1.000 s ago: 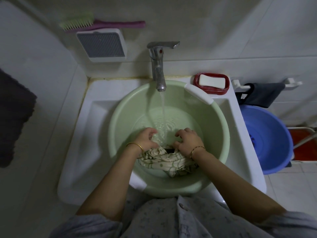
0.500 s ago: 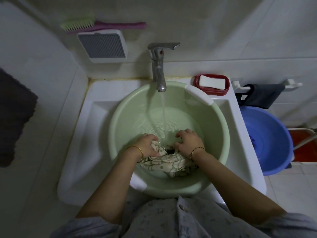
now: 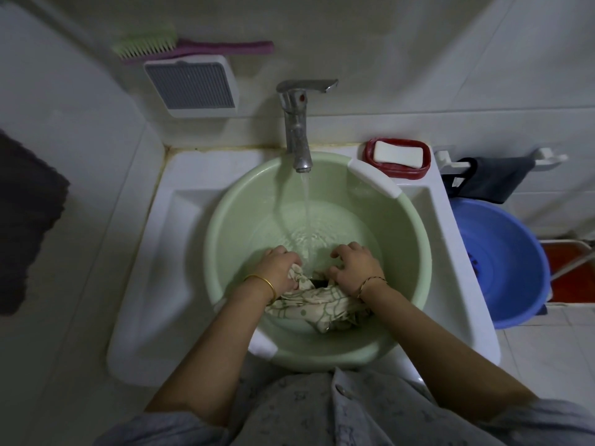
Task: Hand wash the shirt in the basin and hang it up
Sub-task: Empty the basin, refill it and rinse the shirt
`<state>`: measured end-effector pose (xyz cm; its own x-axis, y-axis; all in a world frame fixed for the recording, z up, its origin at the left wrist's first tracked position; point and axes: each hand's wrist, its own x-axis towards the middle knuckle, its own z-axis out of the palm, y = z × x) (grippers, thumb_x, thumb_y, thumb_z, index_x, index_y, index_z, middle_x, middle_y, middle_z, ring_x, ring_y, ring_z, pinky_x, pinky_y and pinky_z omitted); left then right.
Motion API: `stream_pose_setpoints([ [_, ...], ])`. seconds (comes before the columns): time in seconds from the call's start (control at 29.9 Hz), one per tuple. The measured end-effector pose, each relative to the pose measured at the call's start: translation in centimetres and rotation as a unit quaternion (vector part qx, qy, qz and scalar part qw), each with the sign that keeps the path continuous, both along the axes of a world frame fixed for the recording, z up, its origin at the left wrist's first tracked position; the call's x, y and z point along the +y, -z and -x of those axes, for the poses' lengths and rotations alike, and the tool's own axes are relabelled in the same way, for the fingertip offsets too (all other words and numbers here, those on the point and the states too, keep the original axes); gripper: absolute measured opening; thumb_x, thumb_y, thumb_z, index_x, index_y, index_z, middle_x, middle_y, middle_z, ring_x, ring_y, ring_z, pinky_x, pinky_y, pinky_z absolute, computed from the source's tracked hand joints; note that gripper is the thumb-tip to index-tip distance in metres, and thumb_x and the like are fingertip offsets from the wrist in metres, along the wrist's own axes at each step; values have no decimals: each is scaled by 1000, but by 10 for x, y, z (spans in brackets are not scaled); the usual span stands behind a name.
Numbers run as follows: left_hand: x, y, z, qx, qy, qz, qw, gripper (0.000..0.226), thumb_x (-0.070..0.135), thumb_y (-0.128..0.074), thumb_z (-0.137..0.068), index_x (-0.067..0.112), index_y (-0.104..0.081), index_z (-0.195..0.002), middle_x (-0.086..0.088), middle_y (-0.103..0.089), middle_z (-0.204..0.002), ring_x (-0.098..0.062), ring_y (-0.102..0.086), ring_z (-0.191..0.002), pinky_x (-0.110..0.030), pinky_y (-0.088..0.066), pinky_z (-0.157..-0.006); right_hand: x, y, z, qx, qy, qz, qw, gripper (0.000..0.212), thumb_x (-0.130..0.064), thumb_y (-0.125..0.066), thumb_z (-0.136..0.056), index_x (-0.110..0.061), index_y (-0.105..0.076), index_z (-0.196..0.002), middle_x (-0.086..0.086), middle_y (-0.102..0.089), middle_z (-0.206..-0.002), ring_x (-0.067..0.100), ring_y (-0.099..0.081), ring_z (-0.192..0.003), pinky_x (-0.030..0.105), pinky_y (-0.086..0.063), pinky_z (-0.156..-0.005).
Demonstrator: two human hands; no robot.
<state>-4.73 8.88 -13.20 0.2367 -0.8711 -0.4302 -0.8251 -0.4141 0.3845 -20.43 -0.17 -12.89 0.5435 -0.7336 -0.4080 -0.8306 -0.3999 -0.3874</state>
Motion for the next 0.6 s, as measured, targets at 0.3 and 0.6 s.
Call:
stream_pose_setpoints([
  [0.3, 0, -1, -1, 2, -16, -9, 1000, 47, 23, -72, -79, 23, -57, -124, -7, -48, -125, -26, -43, -121, -24, -33, -97, 0, 0, 0, 2, -1, -2, 1000, 39, -34, -54, -87, -21, -53, -124, 5, -49, -126, 25, -43, -119, 37, -40, -95],
  [0.6, 0, 1, -3, -1, -27, -14, 1000, 45, 27, -73, -78, 23, -58, -121, -7, -51, -124, -25, -44, -119, -27, -36, -97, 0, 0, 0, 2, -1, -6, 1000, 38, -33, -53, -87, -20, -53, -123, 5, -49, -125, 25, -43, -119, 39, -41, -97],
])
